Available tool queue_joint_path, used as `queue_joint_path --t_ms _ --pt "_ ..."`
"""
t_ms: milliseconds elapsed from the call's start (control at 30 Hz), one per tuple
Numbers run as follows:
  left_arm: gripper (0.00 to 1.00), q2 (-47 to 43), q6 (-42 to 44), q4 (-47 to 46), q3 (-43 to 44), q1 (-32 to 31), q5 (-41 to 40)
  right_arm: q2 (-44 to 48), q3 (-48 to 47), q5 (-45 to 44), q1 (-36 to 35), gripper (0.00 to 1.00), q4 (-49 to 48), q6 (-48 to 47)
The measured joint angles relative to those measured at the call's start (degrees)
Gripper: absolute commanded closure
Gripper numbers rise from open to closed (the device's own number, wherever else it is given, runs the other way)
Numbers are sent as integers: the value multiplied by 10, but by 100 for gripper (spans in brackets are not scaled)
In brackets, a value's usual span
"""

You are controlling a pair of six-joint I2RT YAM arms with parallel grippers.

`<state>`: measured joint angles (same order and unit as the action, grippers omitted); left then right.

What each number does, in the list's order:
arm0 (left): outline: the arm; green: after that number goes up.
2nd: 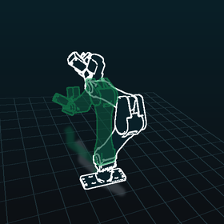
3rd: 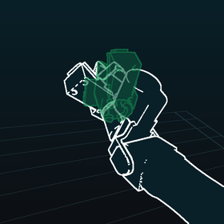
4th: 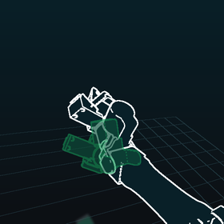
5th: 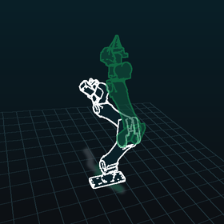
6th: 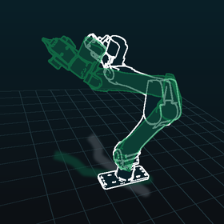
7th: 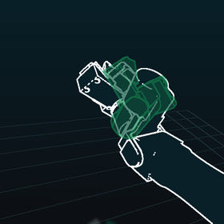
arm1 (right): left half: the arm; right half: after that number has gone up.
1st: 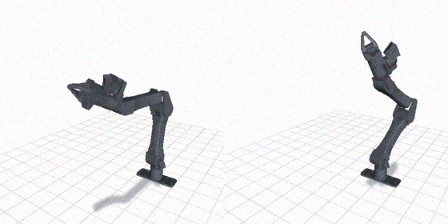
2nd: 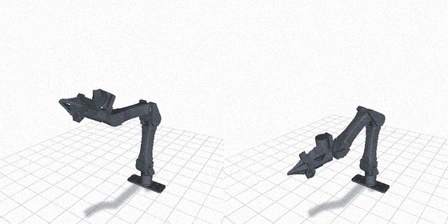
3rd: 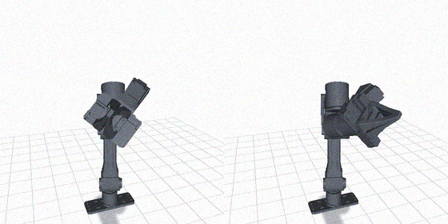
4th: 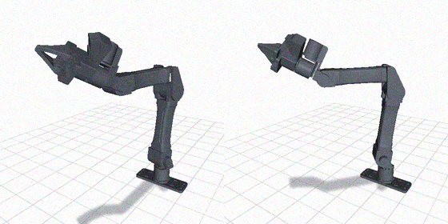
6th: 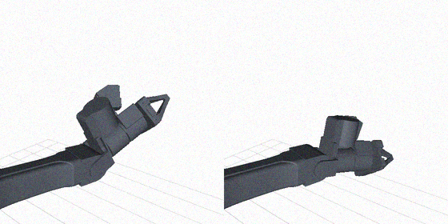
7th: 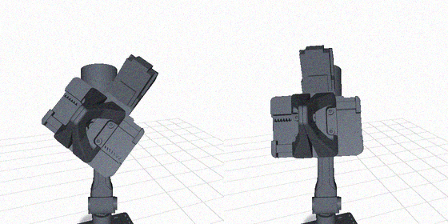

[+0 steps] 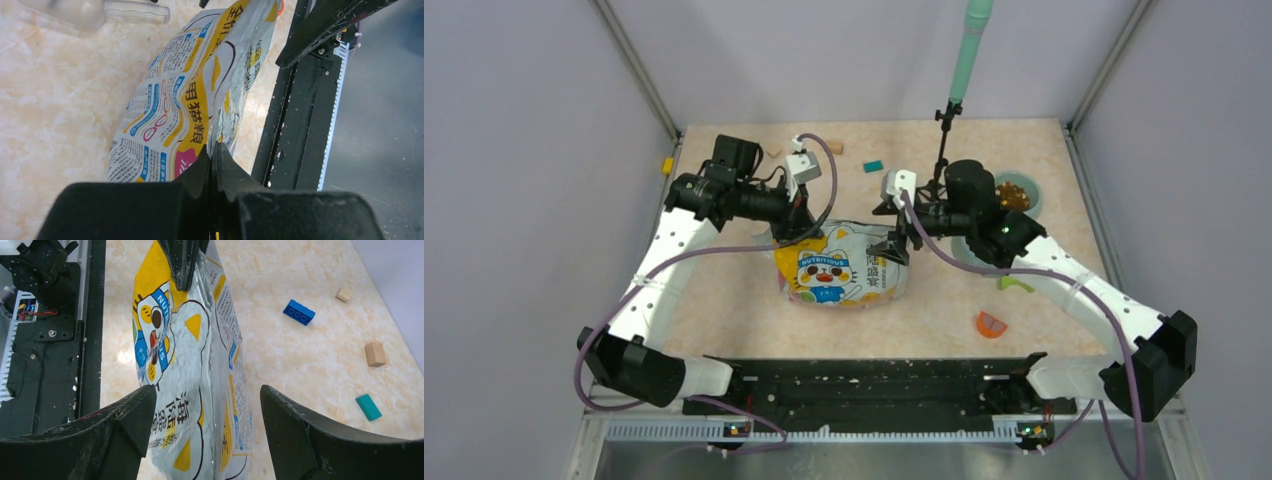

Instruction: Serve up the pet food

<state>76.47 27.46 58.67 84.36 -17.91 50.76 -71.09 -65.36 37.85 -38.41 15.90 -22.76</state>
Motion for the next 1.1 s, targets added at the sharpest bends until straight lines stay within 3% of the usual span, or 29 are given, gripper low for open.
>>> queue_joint_path --t_ms 133,233,267,500,800,967,1000,1100 --pt "100 0 -12 0 0 0 0 -14 -9 -2 -18 54 -1 -22" --pt "100 0 -21 1 0 0 1 -38 -23 -6 -35 94 -1 -37" --pt "100 0 -23 1 0 0 0 -43 -24 -8 -39 100 -1 -40" --pt "100 1 -33 17 4 3 0 -45 -37 -15 -37 100 24 -28" --pt "100 0 -36 57 6 18 39 -139 -133 193 33 100 139 79" --pt "100 -9 -50 60 -11 32 45 -195 -184 247 39 100 199 111" --pt "100 -11 -53 58 -14 33 45 -199 -189 247 40 98 205 115" --pt "100 -16 -68 47 -16 33 34 -198 -193 232 40 68 209 134"
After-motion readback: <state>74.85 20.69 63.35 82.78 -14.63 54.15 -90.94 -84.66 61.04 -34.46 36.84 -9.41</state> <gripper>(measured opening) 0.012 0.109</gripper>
